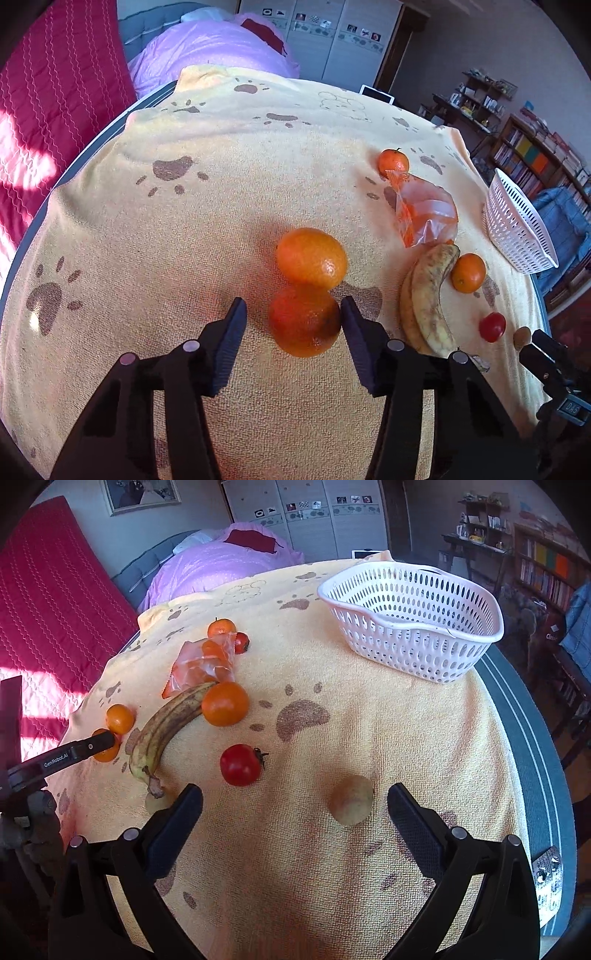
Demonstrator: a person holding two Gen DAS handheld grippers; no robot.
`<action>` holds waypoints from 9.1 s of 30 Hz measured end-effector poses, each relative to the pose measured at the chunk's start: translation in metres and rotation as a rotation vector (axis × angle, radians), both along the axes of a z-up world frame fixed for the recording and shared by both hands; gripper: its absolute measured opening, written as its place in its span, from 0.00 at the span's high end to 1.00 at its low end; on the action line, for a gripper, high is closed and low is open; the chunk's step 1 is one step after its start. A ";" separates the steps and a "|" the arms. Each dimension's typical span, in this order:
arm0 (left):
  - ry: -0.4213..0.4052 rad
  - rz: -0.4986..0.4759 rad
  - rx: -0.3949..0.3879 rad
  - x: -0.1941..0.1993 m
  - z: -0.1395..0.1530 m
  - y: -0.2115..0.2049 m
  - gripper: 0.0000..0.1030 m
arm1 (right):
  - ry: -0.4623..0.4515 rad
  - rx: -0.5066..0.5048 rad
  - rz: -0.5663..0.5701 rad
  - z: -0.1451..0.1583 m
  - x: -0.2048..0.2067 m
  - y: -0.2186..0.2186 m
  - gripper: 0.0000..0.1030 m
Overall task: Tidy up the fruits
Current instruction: 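Grasp the large orange with the left tool while the right tool grasps the pale round fruit, then carry the pale fruit into the white basket with the right tool while the left tool carries the orange, then lower the large orange into the white basket and open the left tool, then withdraw both open tools from the basket back over the towel, then grasp the second large orange with the left tool, then grasp the red tomato with the right tool, then carry the tomato into the basket and release with the right tool while the left tool holds the orange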
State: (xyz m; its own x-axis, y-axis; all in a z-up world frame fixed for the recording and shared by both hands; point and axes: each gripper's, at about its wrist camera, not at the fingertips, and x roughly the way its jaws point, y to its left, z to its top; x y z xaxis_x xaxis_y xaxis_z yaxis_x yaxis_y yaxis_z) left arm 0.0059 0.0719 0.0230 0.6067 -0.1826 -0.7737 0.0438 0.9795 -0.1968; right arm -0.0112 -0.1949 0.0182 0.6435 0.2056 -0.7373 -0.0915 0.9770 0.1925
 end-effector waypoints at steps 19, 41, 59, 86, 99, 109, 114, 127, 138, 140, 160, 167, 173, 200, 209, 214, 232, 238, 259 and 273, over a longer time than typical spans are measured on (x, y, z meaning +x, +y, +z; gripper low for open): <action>-0.017 -0.020 -0.014 -0.007 0.001 -0.002 0.62 | 0.072 -0.032 -0.040 -0.014 0.006 -0.022 0.63; -0.058 -0.031 0.129 -0.012 0.022 -0.040 0.61 | -0.035 0.032 -0.089 0.021 0.000 -0.046 0.74; -0.087 -0.055 0.138 -0.013 0.034 -0.061 0.61 | -0.189 0.025 -0.233 0.065 0.036 -0.096 0.74; -0.204 -0.318 0.081 0.028 0.088 -0.208 0.61 | -0.335 0.072 -0.522 0.045 0.032 -0.144 0.47; -0.157 -0.440 0.043 0.078 0.074 -0.294 0.60 | -0.350 0.074 -0.587 0.039 0.026 -0.152 0.42; -0.205 -0.345 0.024 0.076 0.085 -0.265 0.23 | -0.341 0.079 -0.592 0.037 0.027 -0.154 0.42; -0.227 -0.308 0.045 0.069 0.090 -0.252 0.17 | -0.339 0.075 -0.586 0.037 0.029 -0.153 0.42; -0.238 -0.227 0.090 0.048 0.091 -0.225 0.10 | -0.342 0.052 -0.525 0.036 0.033 -0.146 0.34; -0.247 -0.174 0.139 0.030 0.088 -0.205 0.09 | -0.341 -0.021 -0.444 0.043 0.030 -0.120 0.32; -0.241 -0.158 0.138 0.029 0.087 -0.200 0.09 | -0.346 -0.028 -0.405 0.046 0.029 -0.111 0.27; -0.234 -0.020 0.220 0.018 0.068 -0.151 0.08 | -0.260 -0.151 -0.232 0.043 0.031 -0.050 0.21; -0.220 0.016 0.221 0.017 0.064 -0.133 0.08 | -0.251 -0.175 -0.172 0.037 0.029 -0.031 0.21; -0.207 0.050 0.227 0.017 0.060 -0.116 0.08 | -0.237 -0.176 -0.144 0.033 0.029 -0.024 0.21; -0.088 0.169 0.280 0.019 0.010 -0.029 0.08 | -0.156 -0.035 0.022 0.012 0.028 -0.008 0.21; -0.049 0.133 0.204 0.032 -0.003 -0.028 0.33 | -0.130 0.008 0.027 0.007 0.030 -0.012 0.21; -0.043 0.099 0.162 0.030 -0.009 -0.030 0.52 | -0.130 0.033 0.066 0.007 0.028 -0.010 0.21; -0.196 0.091 0.206 0.009 0.008 -0.041 0.56 | -0.060 -0.083 0.249 -0.004 0.027 0.034 0.48; -0.193 0.077 0.194 0.008 0.007 -0.042 0.56 | -0.005 -0.064 0.254 -0.012 0.037 0.033 0.53; -0.191 0.075 0.146 0.008 0.006 -0.036 0.56 | -0.067 0.025 0.178 0.024 0.040 0.008 0.64; -0.183 0.073 0.158 0.009 0.004 -0.038 0.56 | -0.192 0.091 -0.169 0.058 0.062 -0.092 0.64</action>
